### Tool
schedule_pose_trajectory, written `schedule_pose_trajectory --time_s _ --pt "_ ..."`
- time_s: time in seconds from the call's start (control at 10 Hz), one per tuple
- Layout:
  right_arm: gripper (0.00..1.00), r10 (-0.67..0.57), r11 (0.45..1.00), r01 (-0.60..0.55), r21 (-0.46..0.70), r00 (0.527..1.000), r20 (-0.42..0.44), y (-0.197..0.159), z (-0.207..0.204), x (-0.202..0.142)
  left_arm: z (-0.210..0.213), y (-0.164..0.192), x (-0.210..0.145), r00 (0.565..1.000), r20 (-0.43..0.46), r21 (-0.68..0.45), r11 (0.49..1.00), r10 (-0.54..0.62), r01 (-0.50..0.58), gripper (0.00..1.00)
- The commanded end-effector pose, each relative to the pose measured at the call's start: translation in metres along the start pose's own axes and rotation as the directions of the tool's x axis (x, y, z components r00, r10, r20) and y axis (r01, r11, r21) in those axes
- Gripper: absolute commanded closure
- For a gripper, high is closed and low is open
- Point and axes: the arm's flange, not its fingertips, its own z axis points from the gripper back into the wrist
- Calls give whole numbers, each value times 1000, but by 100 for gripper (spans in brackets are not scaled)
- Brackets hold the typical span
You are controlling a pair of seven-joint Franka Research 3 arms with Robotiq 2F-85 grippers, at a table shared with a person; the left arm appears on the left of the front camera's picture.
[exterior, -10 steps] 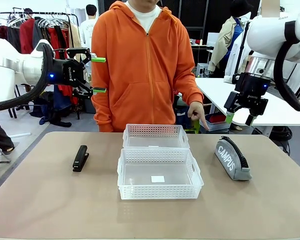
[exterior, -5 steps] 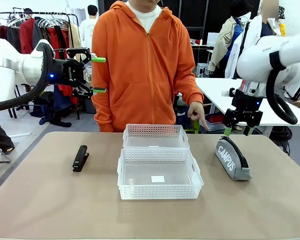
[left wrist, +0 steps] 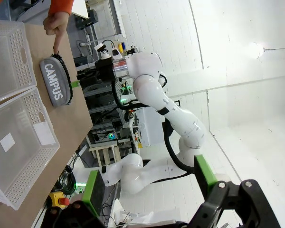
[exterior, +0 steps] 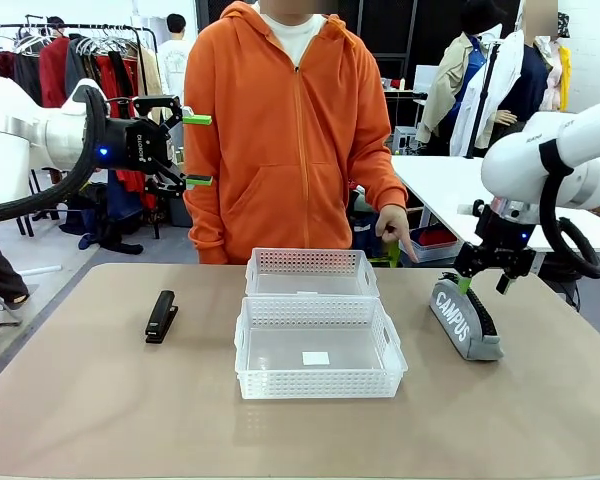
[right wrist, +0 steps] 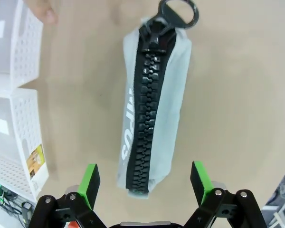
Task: Distribute items into two baskets.
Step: Pick up the Pencil pouch that the person points to.
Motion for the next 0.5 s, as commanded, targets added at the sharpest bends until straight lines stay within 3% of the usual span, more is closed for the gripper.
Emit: schedule_pose_trajectory --time_s 0.0,0.4 --pt "0 1 999 -2 35 1000 28 4 -12 -1 1 -1 -1 1000 1 -1 1000 -3 3 0" --pt "0 -29 1000 29 -11 1000 10 16 -28 8 1 -1 -1 1000 1 -1 1000 -3 3 0"
